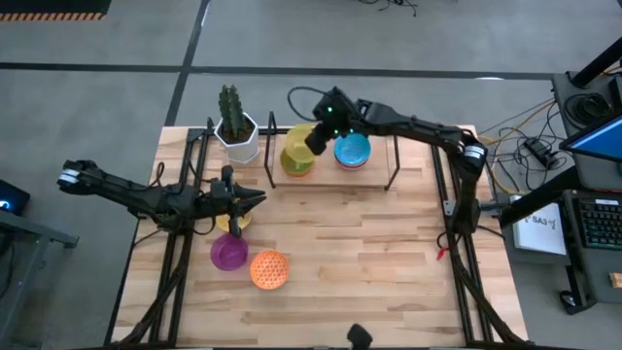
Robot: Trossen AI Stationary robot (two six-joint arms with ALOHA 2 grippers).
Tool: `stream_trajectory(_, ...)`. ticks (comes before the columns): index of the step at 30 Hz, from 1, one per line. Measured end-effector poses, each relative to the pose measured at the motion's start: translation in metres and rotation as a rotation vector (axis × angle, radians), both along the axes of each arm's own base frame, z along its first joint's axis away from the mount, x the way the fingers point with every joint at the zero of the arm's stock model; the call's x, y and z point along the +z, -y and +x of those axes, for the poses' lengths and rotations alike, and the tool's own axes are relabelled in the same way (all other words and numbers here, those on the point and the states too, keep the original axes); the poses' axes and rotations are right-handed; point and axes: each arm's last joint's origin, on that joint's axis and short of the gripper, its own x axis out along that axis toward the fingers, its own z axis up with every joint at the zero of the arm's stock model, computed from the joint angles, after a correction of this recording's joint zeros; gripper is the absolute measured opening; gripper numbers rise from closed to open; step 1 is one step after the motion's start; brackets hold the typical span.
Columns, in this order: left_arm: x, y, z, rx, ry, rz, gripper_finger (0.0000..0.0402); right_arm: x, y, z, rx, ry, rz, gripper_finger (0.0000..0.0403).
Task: Place and stack bowls onto a shelf
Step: Stack the yellow bowl on the green bowl on the shelf, then stack the yellow patterned bowl on the blue bowl on the shelf
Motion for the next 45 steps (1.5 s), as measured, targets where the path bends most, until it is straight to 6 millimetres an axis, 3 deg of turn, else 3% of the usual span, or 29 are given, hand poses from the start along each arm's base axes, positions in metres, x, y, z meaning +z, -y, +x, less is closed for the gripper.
stream_trajectory(5, -0.001, 0.000, 0.000, 0.000, -0.011, 0.011, 0.0039, -0.023, 0.021, 0.004, 0.008, 0.001, 0.085, 0.0008)
stream_trajectory(16, -0.002, 0.000, 0.000, 0.000, -0.022, 0.017, 0.0039, -0.051, 0.029, 0.017, 0.032, -0.022, 0.098, 0.0026)
stream_trajectory(24, -0.003, 0.000, 0.000, 0.000, -0.030, 0.019, 0.0039, -0.051, 0.031, 0.021, 0.034, 0.007, 0.080, 0.0095)
stream_trajectory(29, -0.004, 0.000, 0.000, 0.000, -0.046, 0.023, 0.0039, -0.037, 0.027, 0.016, 0.059, 0.018, 0.051, 0.0117)
stream_trajectory(34, -0.007, 0.000, 0.000, 0.000, -0.077, 0.016, 0.0039, -0.014, -0.003, 0.014, 0.162, 0.004, 0.001, 0.0107)
stream_trajectory(41, -0.014, 0.000, -0.001, 0.003, -0.128, -0.064, 0.0039, 0.010, -0.080, 0.010, 0.389, 0.024, -0.095, 0.0074)
stream_trajectory(45, -0.013, 0.000, 0.000, 0.014, -0.179, -0.153, 0.0039, 0.012, -0.122, -0.008, 0.452, 0.046, -0.140, 0.0060)
